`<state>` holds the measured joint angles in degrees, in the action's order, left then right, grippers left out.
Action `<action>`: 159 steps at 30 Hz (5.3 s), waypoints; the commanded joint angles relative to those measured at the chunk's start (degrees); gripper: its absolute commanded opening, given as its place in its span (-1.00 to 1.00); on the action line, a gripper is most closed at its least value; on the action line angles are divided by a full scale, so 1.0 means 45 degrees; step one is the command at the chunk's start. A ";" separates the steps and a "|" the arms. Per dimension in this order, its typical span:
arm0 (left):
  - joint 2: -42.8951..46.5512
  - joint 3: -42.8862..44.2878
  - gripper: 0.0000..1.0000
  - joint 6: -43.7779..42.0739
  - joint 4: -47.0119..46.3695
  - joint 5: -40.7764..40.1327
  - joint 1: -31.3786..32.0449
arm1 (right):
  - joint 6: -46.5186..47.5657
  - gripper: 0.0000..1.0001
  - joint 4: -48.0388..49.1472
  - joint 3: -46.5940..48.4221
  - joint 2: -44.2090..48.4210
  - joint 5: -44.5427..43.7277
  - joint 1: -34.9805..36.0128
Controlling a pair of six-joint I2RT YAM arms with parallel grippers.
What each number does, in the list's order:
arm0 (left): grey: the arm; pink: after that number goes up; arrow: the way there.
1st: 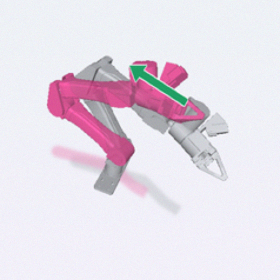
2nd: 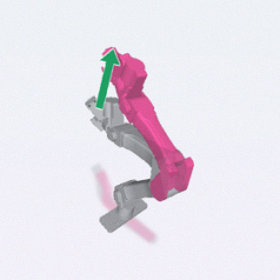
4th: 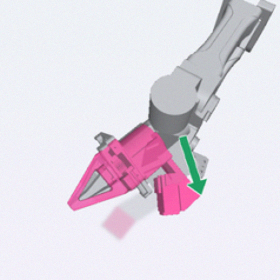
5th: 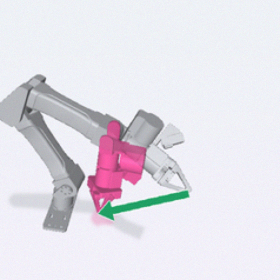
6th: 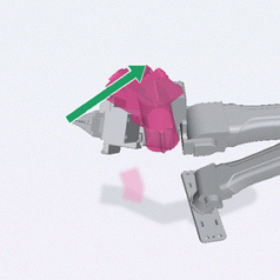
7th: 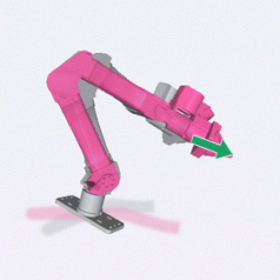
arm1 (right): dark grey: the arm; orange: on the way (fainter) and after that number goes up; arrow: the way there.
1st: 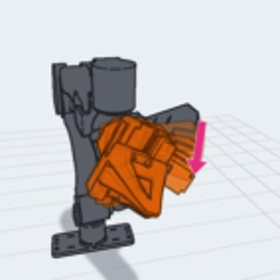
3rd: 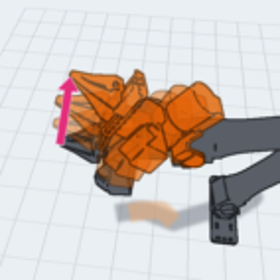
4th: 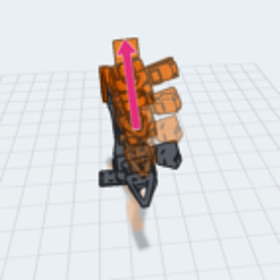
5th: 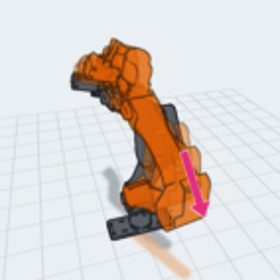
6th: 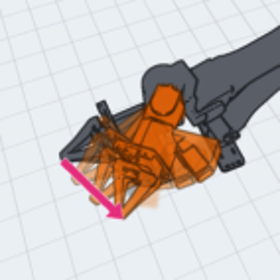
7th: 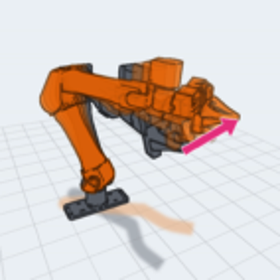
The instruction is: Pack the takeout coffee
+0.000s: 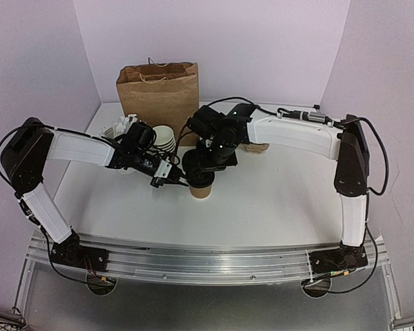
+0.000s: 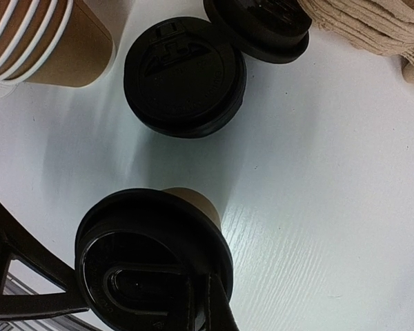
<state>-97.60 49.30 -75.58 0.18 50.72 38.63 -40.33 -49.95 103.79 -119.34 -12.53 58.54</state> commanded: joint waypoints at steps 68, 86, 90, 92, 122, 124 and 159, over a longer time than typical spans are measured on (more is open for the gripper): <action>0.0498 -0.0927 0.75 0.9934 -0.3544 -0.2263 0.0309 | 0.1397 -0.60 0.0085 0.0034 -0.0726 0.0227 0.0371; -0.0460 -0.1072 0.44 0.9375 -0.3502 -0.1799 0.0301 | 0.1490 -0.40 0.0120 0.0945 -0.0803 0.0917 0.0131; -0.0668 -0.1267 0.35 0.8811 -0.3168 -0.1791 0.0301 | 0.1292 -0.47 0.0158 0.0860 -0.1207 0.1185 0.0135; -0.0735 -0.1361 0.32 0.8638 -0.3059 -0.1744 0.0298 | 0.1157 -0.49 0.0257 0.0500 -0.1132 0.1152 0.0134; -0.0026 0.0028 0.74 1.1248 -0.2408 -0.1351 0.0242 | 0.0561 -1.00 0.0223 -0.0968 -0.0392 0.1487 -0.0506; 0.0295 0.0189 0.78 1.1270 -0.2296 -0.1278 0.0242 | 0.0631 -1.00 0.0072 -0.0920 -0.0288 0.1459 -0.0572; 0.1989 -0.0719 0.99 1.0553 -0.2729 -0.1712 0.0146 | 0.0814 -1.00 -0.1499 -0.1348 0.1571 -0.0073 -0.1750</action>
<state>-90.72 46.51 -28.56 -8.88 43.11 39.33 -35.82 -54.06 99.68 -115.92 -11.00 52.28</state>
